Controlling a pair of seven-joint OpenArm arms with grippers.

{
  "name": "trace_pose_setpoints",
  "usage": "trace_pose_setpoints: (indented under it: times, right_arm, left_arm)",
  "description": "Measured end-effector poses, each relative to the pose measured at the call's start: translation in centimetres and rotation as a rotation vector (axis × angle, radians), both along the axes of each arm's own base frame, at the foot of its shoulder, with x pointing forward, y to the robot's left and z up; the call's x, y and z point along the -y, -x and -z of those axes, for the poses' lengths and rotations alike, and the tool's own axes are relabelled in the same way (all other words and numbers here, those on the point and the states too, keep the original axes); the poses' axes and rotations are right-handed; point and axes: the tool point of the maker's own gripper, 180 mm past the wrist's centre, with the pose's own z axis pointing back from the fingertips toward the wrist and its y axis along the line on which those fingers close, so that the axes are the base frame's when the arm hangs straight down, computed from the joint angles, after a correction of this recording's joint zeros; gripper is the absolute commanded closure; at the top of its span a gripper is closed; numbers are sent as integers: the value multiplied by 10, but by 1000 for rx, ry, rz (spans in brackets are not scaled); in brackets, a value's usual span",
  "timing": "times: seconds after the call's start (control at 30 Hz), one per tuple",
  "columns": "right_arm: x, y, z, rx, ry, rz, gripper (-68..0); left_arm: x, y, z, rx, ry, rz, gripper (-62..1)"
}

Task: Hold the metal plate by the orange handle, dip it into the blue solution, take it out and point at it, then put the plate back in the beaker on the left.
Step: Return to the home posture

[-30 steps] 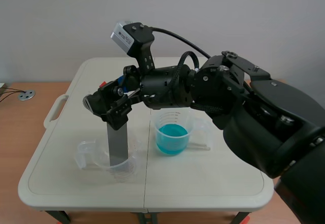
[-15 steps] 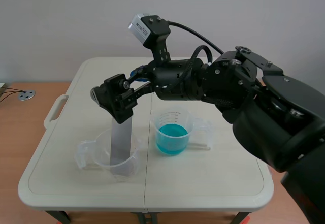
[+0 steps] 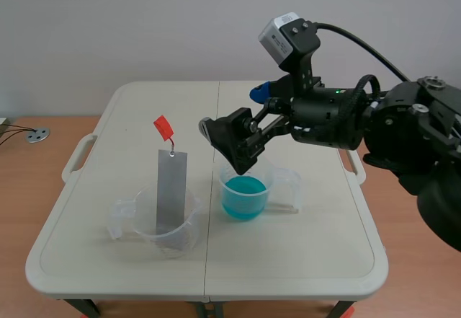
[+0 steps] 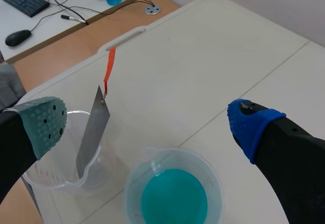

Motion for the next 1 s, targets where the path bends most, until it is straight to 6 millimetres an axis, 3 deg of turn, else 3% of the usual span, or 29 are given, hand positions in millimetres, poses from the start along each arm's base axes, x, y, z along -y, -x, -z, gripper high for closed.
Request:
trace_pose_setpoints:
  times: [0.1, 0.2, 0.33, 0.5, 0.6, 0.83, 1.0]
  right_arm:
    - [6, 10, -3, 28, 22, 10, -665]
    - [12, 23, -8, 51, 28, 9, -665]
    - [24, 36, -16, 84, 34, 35, -664]
    - [39, 51, -20, 99, 45, 84, -664]
    - [47, 58, -21, 120, 64, 117, -664]
    - [51, 83, -15, 107, 83, 138, -664]
    - [53, 96, -4, 81, 91, 155, -664]
  left_arm:
    - [-11, -44, -44, 190, -7, -6, -623]
    - [2, -69, -74, 321, 37, 20, -623]
    - [38, -86, -107, 466, 145, 80, -623]
    - [70, -94, -145, 623, 244, 86, -623]
    - [86, -94, -155, 657, 282, 78, -623]
    - [124, -103, -145, 661, 320, 147, -623]
    - [142, -116, -153, 708, 376, 171, -623]
